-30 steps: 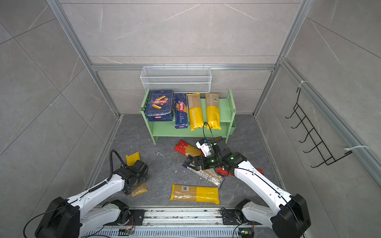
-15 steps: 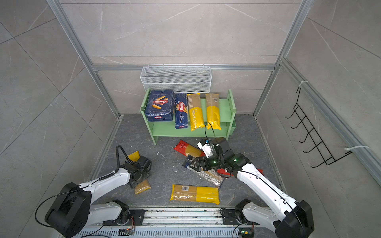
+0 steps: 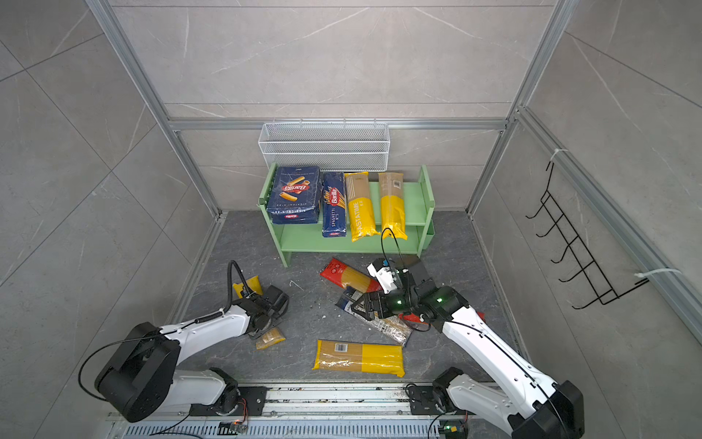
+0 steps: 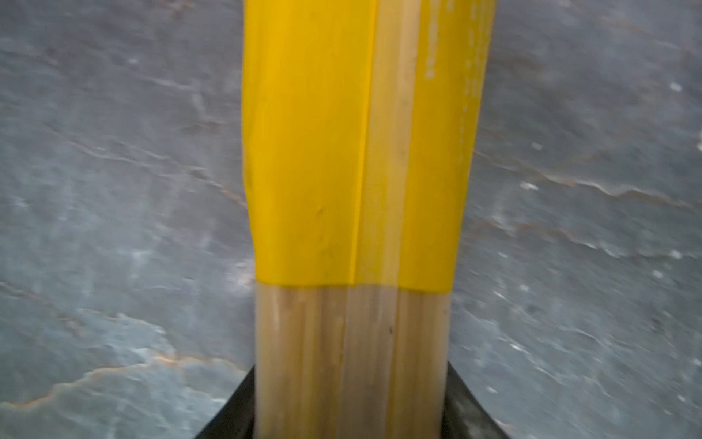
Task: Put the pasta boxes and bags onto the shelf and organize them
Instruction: 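Grasp the small yellow bag with the left gripper while the right gripper hovers, then lift the yellow bag upright and carry it toward the shelf's lower tier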
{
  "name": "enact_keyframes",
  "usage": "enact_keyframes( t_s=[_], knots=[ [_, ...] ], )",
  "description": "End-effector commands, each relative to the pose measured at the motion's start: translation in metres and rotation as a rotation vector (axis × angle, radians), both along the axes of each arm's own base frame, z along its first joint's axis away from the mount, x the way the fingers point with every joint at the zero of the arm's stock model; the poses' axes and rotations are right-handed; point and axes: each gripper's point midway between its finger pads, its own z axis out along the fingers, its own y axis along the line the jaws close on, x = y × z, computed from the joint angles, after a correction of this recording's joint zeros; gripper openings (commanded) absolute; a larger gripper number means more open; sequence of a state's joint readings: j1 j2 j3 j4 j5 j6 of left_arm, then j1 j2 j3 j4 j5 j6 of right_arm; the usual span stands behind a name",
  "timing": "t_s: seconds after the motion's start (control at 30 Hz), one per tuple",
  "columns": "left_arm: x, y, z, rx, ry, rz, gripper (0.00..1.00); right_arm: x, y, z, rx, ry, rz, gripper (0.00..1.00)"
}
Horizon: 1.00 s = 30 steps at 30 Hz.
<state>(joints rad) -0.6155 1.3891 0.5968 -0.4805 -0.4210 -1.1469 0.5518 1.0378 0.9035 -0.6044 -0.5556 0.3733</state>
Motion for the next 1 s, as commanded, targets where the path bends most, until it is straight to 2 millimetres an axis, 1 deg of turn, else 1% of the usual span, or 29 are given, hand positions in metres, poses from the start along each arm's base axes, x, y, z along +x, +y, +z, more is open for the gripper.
enact_keyframes(
  t_s=[0.0, 0.13, 0.2, 0.27, 0.43, 0.5, 0.57, 0.67, 0.77, 0.97],
  knots=[
    [-0.019, -0.048, -0.021, -0.115, 0.106, -0.090, 0.44, -0.004, -0.005, 0.007, -0.018, -0.028, 0.002, 0.89],
    [-0.019, -0.077, -0.019, -0.100, 0.108, -0.154, 0.41, -0.006, -0.007, 0.007, -0.023, -0.024, -0.004, 0.89],
    [-0.021, -0.086, -0.018, -0.097, 0.103, -0.176, 0.36, -0.007, -0.008, 0.009, -0.022, -0.027, -0.007, 0.89],
    [-0.024, -0.090, -0.016, -0.084, 0.097, -0.193, 0.32, -0.008, -0.009, 0.011, -0.024, -0.032, -0.009, 0.89],
    [-0.029, -0.097, -0.001, -0.030, 0.042, -0.273, 0.20, -0.009, -0.012, 0.015, -0.030, -0.047, -0.015, 0.89],
    [-0.030, -0.096, 0.007, -0.011, -0.005, -0.304, 0.16, -0.009, -0.012, 0.017, -0.028, -0.051, -0.015, 0.89],
    [-0.031, -0.093, 0.012, 0.001, -0.044, -0.321, 0.09, -0.008, -0.012, 0.018, -0.027, -0.052, -0.015, 0.89],
    [-0.033, -0.084, 0.017, 0.017, -0.097, -0.330, 0.03, -0.008, -0.011, 0.018, -0.025, -0.052, -0.014, 0.89],
    [-0.034, -0.076, 0.021, 0.035, -0.136, -0.345, 0.00, -0.008, -0.011, 0.018, -0.024, -0.047, -0.014, 0.89],
    [-0.032, -0.073, 0.036, 0.059, -0.208, -0.398, 0.00, -0.006, -0.009, 0.022, -0.016, -0.053, -0.015, 0.89]
  ],
)
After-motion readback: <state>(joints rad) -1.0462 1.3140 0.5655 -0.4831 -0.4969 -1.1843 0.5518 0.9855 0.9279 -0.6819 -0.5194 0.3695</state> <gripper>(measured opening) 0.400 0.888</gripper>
